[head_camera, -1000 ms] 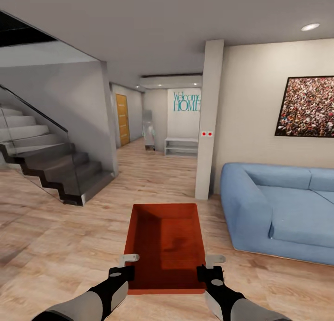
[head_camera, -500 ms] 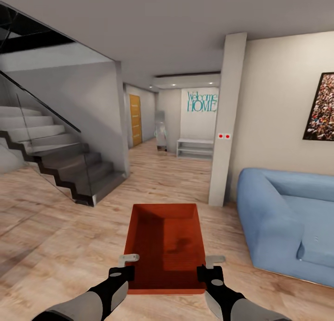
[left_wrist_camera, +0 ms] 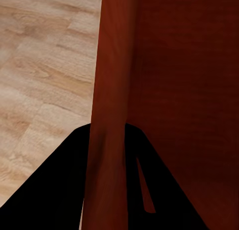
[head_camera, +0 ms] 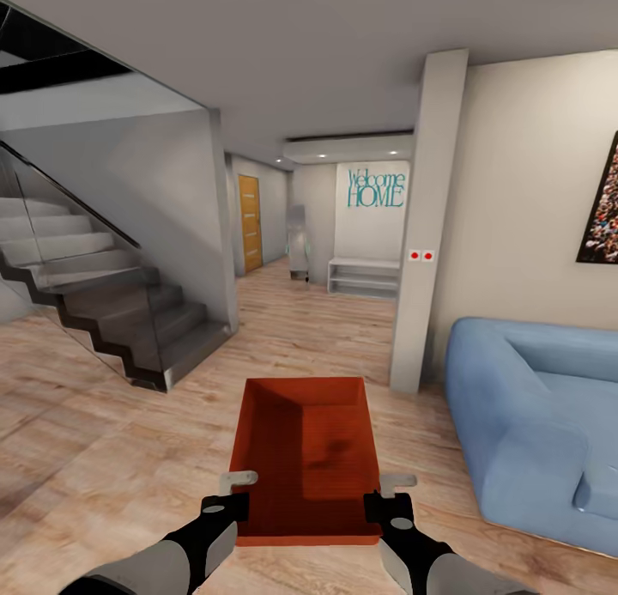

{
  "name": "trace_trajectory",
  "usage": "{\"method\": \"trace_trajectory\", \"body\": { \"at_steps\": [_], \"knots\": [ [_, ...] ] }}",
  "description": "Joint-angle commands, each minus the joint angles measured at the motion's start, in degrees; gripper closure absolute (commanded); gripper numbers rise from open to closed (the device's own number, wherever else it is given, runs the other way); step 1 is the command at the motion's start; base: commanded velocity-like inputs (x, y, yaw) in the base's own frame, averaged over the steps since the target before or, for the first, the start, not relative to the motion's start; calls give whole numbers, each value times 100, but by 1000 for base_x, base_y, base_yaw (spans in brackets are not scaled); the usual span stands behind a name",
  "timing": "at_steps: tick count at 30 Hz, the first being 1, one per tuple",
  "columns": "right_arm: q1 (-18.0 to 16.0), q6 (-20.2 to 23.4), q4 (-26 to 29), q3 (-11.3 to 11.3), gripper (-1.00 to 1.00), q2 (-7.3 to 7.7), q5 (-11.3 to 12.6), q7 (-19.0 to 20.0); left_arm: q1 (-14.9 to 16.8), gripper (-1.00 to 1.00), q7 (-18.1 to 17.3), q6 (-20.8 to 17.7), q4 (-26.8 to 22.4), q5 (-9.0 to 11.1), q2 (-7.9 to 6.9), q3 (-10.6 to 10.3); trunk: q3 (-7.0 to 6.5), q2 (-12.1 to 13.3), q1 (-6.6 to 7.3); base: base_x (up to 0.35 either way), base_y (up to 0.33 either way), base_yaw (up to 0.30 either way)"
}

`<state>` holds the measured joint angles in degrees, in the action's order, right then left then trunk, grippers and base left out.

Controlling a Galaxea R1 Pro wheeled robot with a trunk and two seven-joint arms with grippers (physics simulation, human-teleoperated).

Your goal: Move the two storage containers from the living room to the garage. In the garage, place one container on the floor and stack the other container on top of it (either order is fine).

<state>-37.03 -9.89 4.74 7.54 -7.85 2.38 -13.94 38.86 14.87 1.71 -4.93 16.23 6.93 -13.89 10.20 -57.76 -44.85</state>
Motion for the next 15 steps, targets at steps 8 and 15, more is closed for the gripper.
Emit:
{"method": "trace_trajectory", "body": {
  "at_steps": [8, 15],
  "knots": [
    [0, 5, 1, -210, 100, 2, -9, 14, 7, 100, 42, 27, -8, -15, -148, 334, 8, -5, -4, 322, 0, 0],
    [-2, 5, 1, -212, 100, 1, -7, 14, 7, 100, 41, 25, -8, -15, -146, 334, 8, -5, -4, 322, 0, 0]
  ]
}}
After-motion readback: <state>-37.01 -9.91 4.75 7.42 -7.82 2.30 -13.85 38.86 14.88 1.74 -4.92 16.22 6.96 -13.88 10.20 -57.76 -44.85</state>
